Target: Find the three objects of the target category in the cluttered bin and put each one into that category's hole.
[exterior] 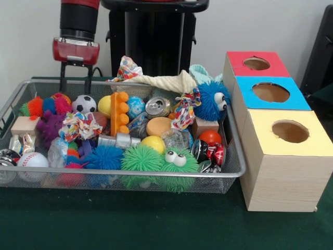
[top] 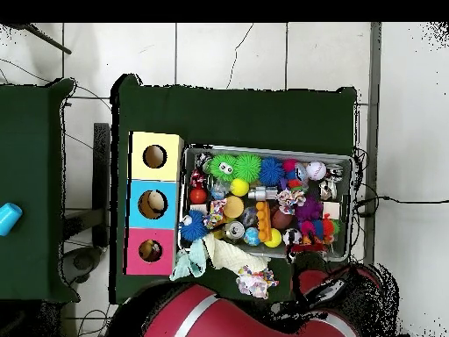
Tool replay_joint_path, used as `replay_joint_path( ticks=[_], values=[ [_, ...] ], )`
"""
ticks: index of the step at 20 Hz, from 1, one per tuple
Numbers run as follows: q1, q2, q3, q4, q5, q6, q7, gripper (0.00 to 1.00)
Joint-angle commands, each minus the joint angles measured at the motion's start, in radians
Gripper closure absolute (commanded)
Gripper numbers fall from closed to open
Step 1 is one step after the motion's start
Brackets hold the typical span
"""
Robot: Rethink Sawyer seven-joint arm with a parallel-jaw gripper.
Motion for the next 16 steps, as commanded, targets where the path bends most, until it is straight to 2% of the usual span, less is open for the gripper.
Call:
replay_joint_path(
  ticks=[1,4,8,16],
  values=[
    [-0.031,0.08,-0.004,-0.108,0.07,0.019,-0.361,0.0],
    [-0.024,0.095,-0.033,-0.114,0.085,0.022,-0.387,0.0],
    [-0.026,0.138,-0.061,-0.132,0.147,0.001,-0.441,0.0],
    [-0.052,0.271,-0.103,-0.175,0.349,-0.102,-0.548,0.0]
  ],
)
